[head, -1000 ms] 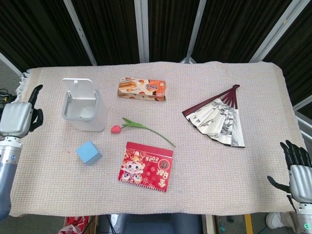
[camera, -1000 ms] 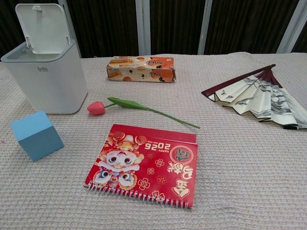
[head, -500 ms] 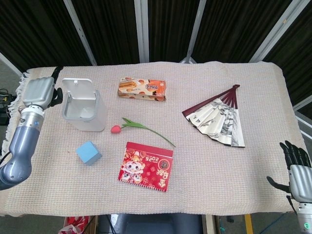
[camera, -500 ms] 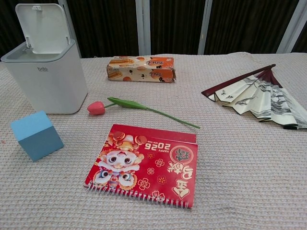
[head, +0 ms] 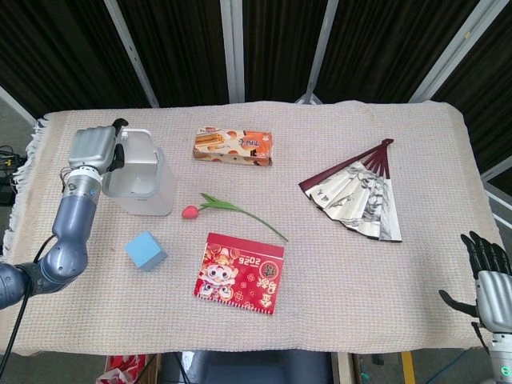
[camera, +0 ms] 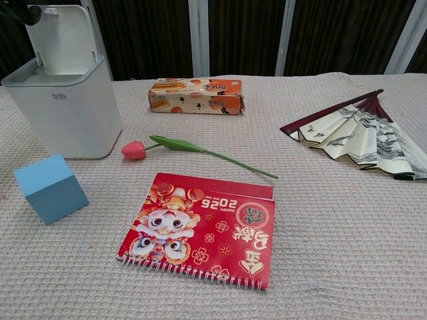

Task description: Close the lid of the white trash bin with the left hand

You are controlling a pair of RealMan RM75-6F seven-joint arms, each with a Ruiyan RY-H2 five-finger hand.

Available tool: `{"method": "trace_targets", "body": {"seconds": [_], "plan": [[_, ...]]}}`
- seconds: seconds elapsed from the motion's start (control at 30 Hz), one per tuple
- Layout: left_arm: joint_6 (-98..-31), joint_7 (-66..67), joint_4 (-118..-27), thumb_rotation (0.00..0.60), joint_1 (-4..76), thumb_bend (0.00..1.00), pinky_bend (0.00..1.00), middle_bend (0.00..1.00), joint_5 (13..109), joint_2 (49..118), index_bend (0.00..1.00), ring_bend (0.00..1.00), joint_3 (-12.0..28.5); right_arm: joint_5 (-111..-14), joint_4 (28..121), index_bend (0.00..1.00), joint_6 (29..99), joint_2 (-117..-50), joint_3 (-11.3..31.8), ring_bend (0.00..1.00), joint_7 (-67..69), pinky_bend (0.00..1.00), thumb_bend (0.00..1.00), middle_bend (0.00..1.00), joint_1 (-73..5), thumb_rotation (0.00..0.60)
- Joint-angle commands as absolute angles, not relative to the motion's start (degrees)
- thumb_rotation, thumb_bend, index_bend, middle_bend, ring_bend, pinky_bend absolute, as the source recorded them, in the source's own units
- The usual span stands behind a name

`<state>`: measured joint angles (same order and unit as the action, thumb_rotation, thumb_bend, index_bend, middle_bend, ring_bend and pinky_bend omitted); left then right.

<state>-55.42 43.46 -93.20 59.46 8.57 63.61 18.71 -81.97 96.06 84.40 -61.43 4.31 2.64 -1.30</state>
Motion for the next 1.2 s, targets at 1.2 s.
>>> {"method": "trace_targets", "body": {"seconds": [1.2], "plan": [[-54.9, 36.2, -109.4, 0.600, 54.6, 0.73, 1.00, 1.00, 15.8, 54.9, 0.31, 0.94, 12.0, -82.6, 96.3, 0.00, 84.9, -61.2, 3.8, 0.00, 2.5, 0.00, 0.19, 0.00, -0.8, 0.600]]}}
